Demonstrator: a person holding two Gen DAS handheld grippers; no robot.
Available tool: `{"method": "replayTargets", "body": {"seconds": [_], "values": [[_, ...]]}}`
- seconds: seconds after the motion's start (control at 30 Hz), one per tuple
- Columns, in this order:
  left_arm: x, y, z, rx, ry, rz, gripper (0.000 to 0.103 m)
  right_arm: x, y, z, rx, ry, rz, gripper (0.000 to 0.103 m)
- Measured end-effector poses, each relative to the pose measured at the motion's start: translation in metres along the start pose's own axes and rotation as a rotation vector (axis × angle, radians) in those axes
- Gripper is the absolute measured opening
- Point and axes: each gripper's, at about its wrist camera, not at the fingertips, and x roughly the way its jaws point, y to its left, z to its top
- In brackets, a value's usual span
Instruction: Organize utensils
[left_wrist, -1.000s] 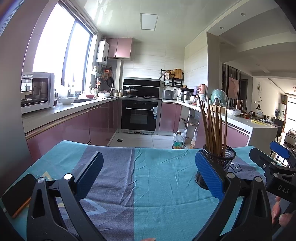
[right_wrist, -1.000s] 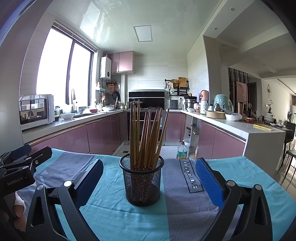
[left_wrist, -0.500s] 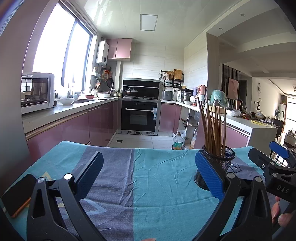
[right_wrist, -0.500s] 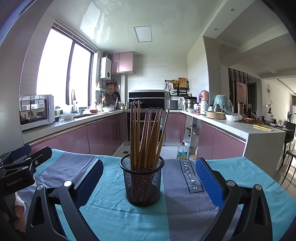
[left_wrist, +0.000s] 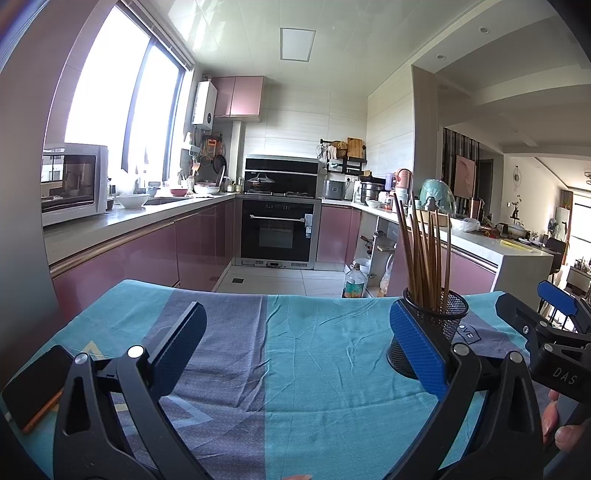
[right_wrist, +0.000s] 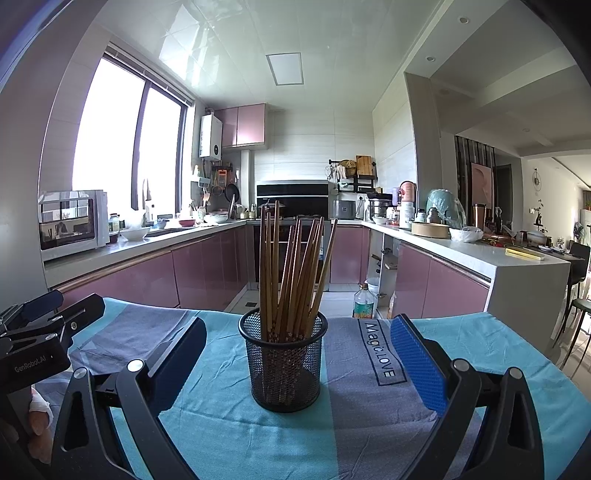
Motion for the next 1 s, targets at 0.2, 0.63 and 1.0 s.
{"method": "replayTargets", "body": {"seconds": [0.2,0.63,1.0], "values": [[-0.0003,-0.0001,0.0000,0.000,0.000,0.000,0.098,-0.0001,0.0004,0.0000,0.001,-0.001,0.000,0.097],[-0.0004,-0.0004,-0.0002,0.000,-0.001,0.000,0.098,0.0001,0.0005,0.0012,0.003,-0.002,0.002,0.097],[-0.0006,-0.0006,-0.0005,0.000,0.000,-0.001,0.098,-0.0008,-0.0004,0.0008,0.007,-0.005,-0.002,0.097]]}}
